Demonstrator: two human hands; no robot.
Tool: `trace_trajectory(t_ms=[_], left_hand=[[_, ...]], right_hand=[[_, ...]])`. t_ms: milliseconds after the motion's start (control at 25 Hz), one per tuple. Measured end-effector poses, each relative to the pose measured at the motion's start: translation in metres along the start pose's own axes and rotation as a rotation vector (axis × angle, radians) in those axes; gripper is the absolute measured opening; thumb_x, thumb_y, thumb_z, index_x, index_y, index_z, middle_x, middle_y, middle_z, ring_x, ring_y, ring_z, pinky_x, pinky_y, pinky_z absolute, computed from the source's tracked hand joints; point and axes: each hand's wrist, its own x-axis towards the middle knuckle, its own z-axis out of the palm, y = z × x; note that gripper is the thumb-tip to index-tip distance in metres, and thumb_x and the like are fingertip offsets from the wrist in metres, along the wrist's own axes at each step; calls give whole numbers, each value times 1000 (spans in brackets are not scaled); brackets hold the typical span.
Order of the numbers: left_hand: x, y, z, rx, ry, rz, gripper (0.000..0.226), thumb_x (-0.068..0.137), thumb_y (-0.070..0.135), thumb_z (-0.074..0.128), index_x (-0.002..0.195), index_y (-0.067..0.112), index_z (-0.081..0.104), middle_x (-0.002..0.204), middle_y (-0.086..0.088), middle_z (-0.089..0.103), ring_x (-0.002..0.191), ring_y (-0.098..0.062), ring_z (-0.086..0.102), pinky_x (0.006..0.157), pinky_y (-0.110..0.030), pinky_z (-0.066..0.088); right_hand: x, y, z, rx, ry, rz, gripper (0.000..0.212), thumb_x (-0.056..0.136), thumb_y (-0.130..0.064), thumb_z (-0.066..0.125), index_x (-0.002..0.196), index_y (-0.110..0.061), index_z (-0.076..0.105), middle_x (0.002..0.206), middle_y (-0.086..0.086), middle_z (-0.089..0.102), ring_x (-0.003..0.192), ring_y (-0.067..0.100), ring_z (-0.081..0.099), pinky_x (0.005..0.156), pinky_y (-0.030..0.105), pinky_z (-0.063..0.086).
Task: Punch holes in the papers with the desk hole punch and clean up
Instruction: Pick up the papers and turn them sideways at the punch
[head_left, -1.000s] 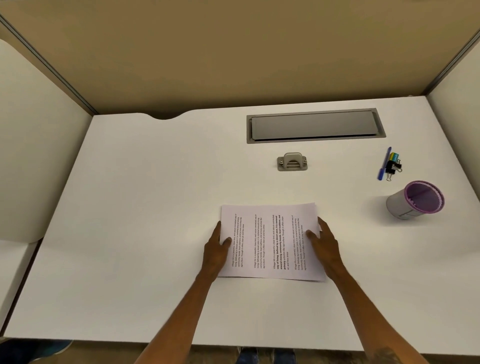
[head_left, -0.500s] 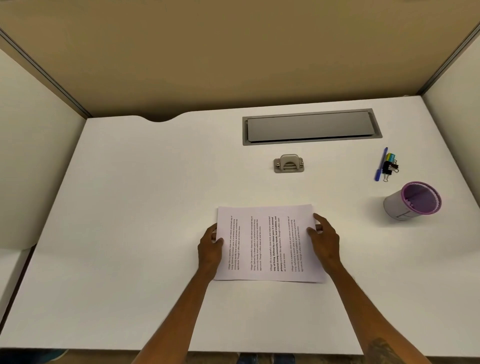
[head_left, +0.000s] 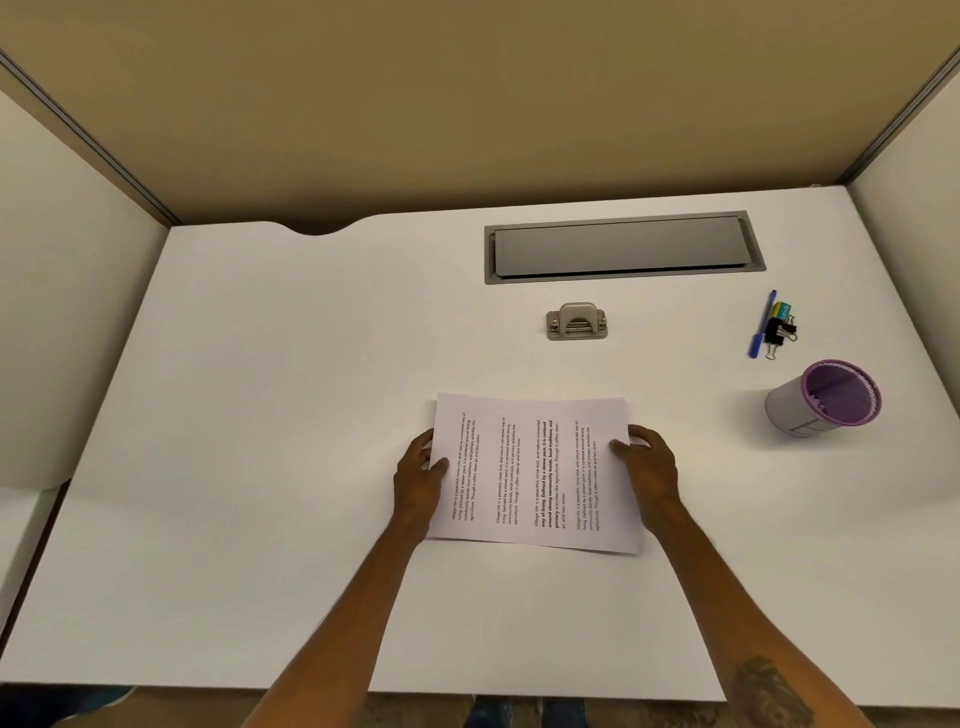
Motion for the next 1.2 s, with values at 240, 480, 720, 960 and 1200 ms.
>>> trace_trajectory(t_ms=[240, 480, 720, 960, 1200], left_hand=[[12, -3, -11, 54, -6, -235, 32, 88, 48, 63, 87, 16, 65, 96, -3, 70, 86, -23, 62, 72, -33, 48], [-12, -17, 5, -545, -49, -359, 40, 87, 49, 66, 107, 15, 68, 101, -11, 75, 91, -28, 74, 75, -37, 62], [-42, -31, 47, -406, -191, -149, 38, 90, 19, 70, 126, 20, 59, 120, -3, 72, 103, -20, 72, 74, -36, 61], [-27, -32, 23, -178, -109, -66, 45, 94, 6, 62, 136, 13, 47, 133, -7, 61, 120, -25, 60, 104, -53, 48], [-20, -22, 18, -287, -97, -195, 28, 96, 20, 61, 122, 19, 51, 123, -3, 66, 102, -18, 67, 79, -36, 57]], right_hand=[[7, 14, 0, 125, 128, 113, 14, 87, -8, 67, 100, -11, 70, 106, 14, 73, 87, 28, 65, 88, 43, 56], [-9, 29, 10, 353, 205, 225, 18, 86, -4, 64, 101, -13, 67, 115, 16, 69, 101, 35, 65, 95, 53, 53], [-47, 44, 34, 526, 126, 359, 15, 88, 0, 59, 96, -13, 61, 99, 10, 67, 87, 29, 62, 77, 44, 55], [-31, 24, 5, 289, -123, 230, 17, 85, -14, 70, 100, -15, 62, 94, 9, 63, 85, 27, 63, 76, 43, 61], [-20, 4, 3, -117, -384, 80, 32, 89, -11, 62, 118, -26, 60, 96, 5, 63, 84, 20, 58, 73, 39, 55]])
